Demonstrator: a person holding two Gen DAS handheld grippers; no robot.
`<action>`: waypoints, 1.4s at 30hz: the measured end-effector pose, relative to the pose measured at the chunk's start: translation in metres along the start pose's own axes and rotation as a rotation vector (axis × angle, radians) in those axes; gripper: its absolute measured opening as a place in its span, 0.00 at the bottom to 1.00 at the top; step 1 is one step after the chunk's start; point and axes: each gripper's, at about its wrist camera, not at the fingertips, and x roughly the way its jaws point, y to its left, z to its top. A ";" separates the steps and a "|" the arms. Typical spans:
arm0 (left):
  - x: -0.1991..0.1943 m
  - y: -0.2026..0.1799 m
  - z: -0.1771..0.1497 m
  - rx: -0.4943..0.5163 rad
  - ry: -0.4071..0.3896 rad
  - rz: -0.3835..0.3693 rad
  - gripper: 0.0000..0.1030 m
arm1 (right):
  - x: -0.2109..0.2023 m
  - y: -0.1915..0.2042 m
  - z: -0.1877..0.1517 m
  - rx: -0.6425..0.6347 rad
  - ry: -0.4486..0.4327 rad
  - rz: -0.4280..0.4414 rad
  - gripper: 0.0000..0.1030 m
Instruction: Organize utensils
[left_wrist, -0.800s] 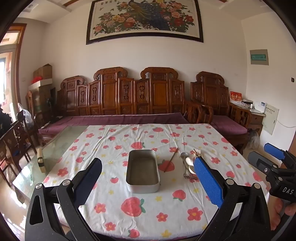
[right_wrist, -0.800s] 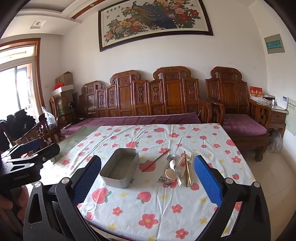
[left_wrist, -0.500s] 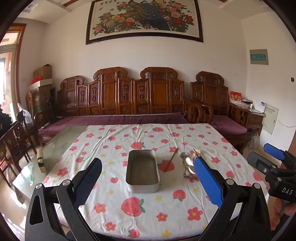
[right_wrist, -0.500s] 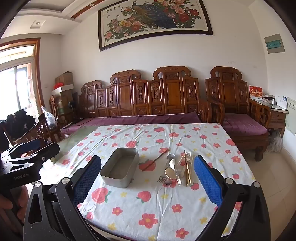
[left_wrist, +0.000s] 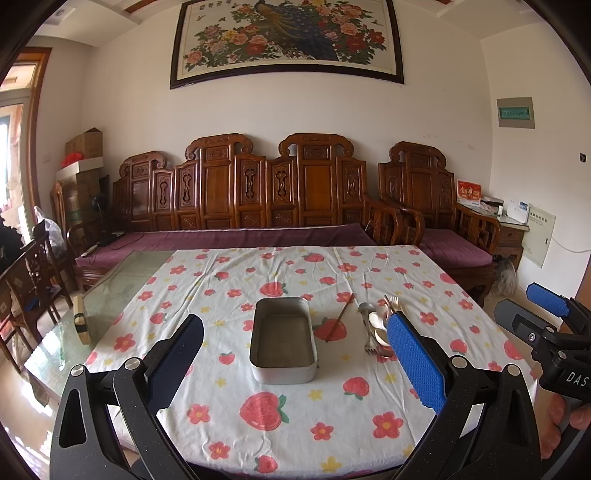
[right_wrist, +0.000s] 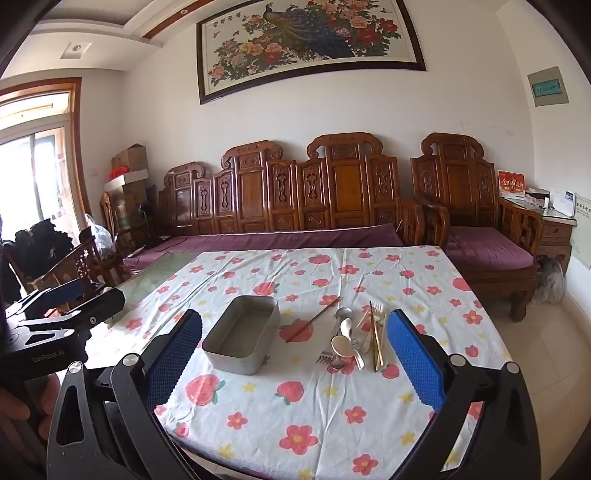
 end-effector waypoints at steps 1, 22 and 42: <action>0.000 0.000 0.000 0.000 0.000 -0.001 0.94 | 0.000 0.000 0.000 0.000 0.000 0.001 0.98; -0.002 -0.004 0.001 0.001 -0.004 0.000 0.94 | -0.001 -0.001 0.000 0.003 -0.002 0.002 0.98; -0.011 -0.017 0.007 0.005 -0.006 -0.002 0.94 | -0.002 -0.001 0.001 0.002 -0.004 0.001 0.98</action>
